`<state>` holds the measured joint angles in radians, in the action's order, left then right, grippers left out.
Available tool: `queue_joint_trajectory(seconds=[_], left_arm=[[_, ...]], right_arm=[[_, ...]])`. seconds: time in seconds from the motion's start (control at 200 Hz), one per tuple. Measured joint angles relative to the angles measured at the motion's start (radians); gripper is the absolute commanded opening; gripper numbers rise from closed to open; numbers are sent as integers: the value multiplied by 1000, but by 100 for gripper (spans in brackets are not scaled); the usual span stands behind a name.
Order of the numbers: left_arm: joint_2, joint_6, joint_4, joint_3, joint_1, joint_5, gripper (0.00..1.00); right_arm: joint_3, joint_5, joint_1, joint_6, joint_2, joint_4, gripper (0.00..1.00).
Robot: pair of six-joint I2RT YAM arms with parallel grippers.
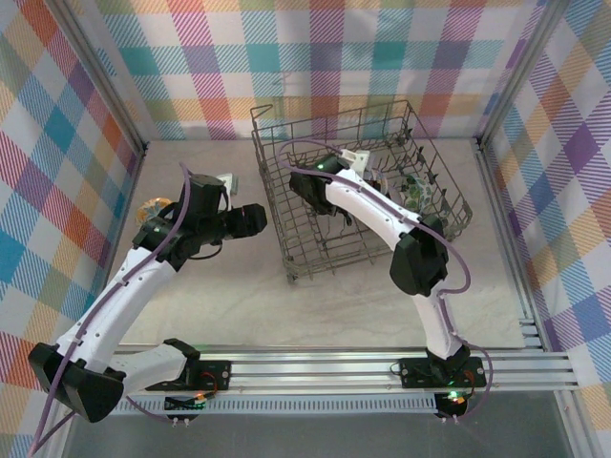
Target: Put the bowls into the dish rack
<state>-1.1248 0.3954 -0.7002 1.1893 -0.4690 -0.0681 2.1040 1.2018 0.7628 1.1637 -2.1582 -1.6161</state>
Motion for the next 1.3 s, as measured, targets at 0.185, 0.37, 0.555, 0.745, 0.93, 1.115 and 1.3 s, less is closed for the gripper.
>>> queue_joint_trajectory(seconds=[0.185,0.37,0.555,0.745,0.93,1.115,1.3], left_arm=[[-1,-7,0,0,0,-2,72],[-1,-19,0,0,0,-1,72],[-1,-23,0,0,0,-2,72],[-1,-23,1,0,0,-2,72],[6,-23,1,0,0,-1,72],[29,-32,1,-1,0,-1,73],[43,-45,1,-6,1,-2,73]], right_arm=[[15,31,0,-39,-23,0,0],[21,69,0,-80,-35,0,0],[23,98,-2,-116,-60,0,0],[25,128,2,-163,-90,0,0],[32,153,4,-209,-106,-1,0],[34,168,13,-243,-113,0,0],[37,180,24,-283,-124,-1,0]])
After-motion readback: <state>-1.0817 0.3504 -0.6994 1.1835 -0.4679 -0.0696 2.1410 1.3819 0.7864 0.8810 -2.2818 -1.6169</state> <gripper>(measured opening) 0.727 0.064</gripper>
